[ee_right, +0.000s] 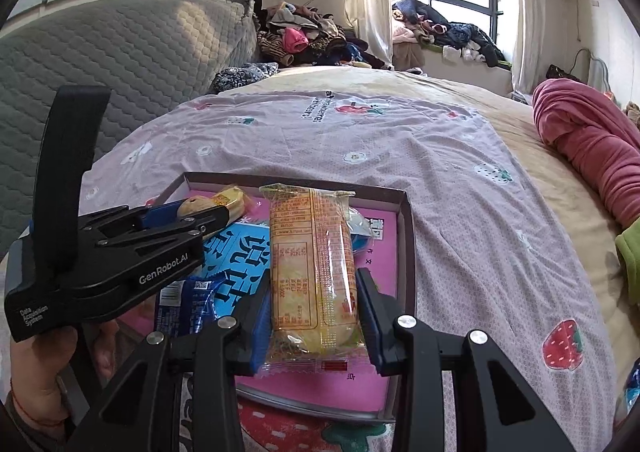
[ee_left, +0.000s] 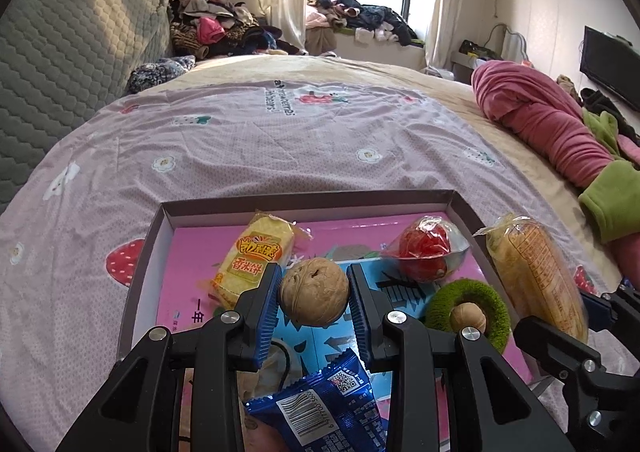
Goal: Organize objects
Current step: 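Carry the walnut and wrapped bread loaf toward the tray with both tools, then lower the walnut and bread loaf into the tray and open both grippers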
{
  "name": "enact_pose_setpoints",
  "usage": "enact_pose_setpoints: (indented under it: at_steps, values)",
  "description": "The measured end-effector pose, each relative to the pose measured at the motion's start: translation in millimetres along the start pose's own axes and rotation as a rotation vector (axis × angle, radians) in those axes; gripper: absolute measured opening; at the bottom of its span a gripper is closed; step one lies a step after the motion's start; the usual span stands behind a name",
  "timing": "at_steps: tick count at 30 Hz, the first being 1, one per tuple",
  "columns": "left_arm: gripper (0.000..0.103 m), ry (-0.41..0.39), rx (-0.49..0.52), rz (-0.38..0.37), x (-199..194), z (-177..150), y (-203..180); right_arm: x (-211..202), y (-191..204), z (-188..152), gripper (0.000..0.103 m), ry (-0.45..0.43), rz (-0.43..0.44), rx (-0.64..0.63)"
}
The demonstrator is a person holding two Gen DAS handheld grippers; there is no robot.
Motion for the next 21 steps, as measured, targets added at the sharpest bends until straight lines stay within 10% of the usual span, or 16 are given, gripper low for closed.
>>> enact_pose_setpoints:
  at_steps: [21]
  values:
    - [0.035,0.041,0.041,0.041,24.5,-9.5,2.3,25.8,19.3,-16.3,0.039,0.110,-0.014,-0.097]
Point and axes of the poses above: each gripper's, at about its wrist camera, not at the fingertips, and x roughly the way its jaws point, y to its left, z to its top, the point moved 7 cm from there along x, roughly the way its jaws point, and after that the axes turned 2 degrees about -z, right-handed, at the moved point
